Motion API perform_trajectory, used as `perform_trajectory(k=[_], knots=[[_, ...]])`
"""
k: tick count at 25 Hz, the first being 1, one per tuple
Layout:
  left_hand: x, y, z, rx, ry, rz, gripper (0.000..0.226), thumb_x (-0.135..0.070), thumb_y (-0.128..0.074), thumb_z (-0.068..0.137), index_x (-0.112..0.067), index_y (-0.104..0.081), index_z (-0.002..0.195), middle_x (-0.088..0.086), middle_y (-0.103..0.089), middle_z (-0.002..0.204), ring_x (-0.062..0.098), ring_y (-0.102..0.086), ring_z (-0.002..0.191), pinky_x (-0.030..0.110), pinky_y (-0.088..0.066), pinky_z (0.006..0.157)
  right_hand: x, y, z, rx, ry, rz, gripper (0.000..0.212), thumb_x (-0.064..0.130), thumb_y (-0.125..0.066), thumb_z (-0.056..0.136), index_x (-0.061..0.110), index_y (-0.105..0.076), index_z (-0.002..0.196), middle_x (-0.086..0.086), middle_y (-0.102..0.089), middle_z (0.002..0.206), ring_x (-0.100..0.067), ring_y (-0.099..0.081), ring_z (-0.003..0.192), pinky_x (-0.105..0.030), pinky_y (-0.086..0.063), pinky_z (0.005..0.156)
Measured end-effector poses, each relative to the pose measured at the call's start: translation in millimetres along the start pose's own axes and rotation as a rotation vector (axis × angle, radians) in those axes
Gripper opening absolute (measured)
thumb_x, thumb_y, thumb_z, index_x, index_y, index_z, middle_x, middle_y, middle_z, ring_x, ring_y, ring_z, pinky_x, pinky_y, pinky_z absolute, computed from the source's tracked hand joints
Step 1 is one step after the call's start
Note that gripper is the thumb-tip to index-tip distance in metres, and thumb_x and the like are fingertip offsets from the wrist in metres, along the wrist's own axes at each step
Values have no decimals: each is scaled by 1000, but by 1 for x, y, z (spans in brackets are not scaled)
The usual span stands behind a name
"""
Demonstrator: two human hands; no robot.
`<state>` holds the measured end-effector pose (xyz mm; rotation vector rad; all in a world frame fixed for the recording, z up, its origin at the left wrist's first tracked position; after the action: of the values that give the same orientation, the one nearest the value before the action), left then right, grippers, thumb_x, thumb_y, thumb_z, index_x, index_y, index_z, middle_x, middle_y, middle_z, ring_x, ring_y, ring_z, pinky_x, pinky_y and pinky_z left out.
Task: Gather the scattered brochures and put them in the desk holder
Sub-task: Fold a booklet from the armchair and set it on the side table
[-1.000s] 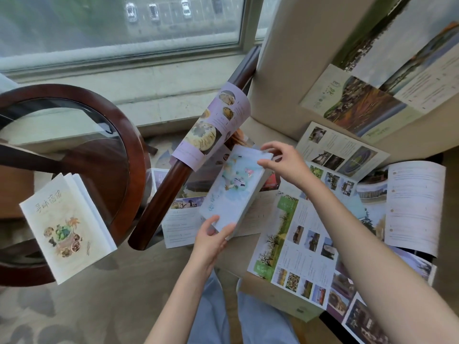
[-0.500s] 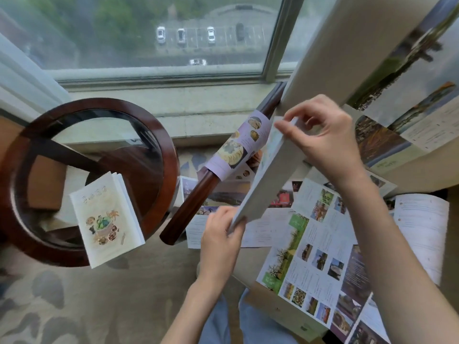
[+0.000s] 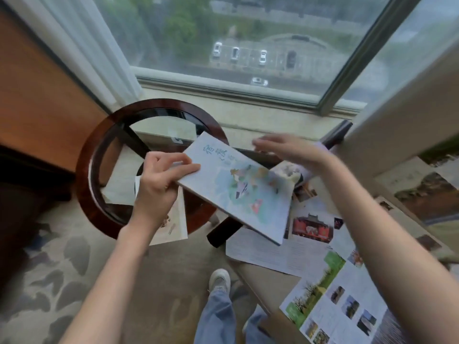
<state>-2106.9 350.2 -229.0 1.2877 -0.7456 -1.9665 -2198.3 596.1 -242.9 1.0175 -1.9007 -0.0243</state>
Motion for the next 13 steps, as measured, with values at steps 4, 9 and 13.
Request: perform_trajectory(k=[4, 9, 13], knots=[[44, 19, -10, 31, 15, 37, 28, 15, -68, 71, -2, -73, 93, 17, -66, 99, 24, -43, 97, 20, -35, 86, 1, -102, 47, 379, -58, 45, 52, 55, -49, 88, 15, -58, 119, -5, -64, 120, -25, -60, 111, -42, -45, 98], [90, 46, -33, -4, 110, -84, 19, -11, -57, 82, -7, -72, 93, 10, -60, 105, 23, -50, 105, 27, -44, 91, 4, -160, 71, 460, -99, 311, 45, 57, -66, 74, 20, -66, 100, 1, -74, 101, -17, -70, 91, -28, -55, 80], [118, 41, -52, -194, 488, -298, 59, 6, -59, 82, -26, -48, 131, 2, -38, 139, -10, -42, 118, -1, -33, 92, 18, -175, 89, 307, 40, 583, 24, 30, -67, 79, 28, -62, 103, 3, -73, 100, -17, -70, 92, -28, -56, 75]])
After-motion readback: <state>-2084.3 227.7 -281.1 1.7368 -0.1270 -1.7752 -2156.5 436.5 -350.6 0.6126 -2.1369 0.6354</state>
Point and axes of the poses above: each hand's wrist, its own z-axis towards the middle knuckle, its own y-axis out of the back of the hand, x = y × z, the point moved 4 cm from there along z, towards the middle knuckle
